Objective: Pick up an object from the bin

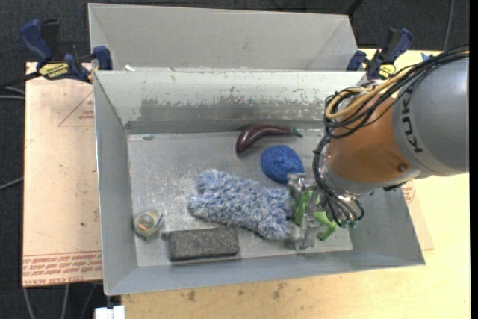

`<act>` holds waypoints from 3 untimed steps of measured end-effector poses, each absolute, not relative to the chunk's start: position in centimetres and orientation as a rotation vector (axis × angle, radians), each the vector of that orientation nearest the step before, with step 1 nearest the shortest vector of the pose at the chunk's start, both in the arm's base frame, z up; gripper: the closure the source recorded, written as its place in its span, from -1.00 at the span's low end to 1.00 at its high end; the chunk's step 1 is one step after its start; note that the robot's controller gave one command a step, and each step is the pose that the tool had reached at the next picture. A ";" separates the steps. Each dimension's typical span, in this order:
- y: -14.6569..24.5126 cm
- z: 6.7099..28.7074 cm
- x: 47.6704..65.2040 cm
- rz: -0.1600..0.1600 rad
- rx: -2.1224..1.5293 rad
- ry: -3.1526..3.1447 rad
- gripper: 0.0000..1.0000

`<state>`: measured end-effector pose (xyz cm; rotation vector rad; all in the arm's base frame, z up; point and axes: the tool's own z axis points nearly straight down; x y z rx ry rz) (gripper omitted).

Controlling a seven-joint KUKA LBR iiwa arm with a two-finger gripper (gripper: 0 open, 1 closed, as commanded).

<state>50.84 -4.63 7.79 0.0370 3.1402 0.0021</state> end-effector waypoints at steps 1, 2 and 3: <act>-4.1 5.8 50.8 0.003 0.038 3.146 -1.00; 4.5 7.3 49.2 0.002 -0.106 3.140 1.00; 4.5 7.3 49.2 0.002 -0.106 3.140 1.00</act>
Offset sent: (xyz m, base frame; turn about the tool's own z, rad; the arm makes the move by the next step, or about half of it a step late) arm -0.0170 0.0907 -0.0045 -0.0894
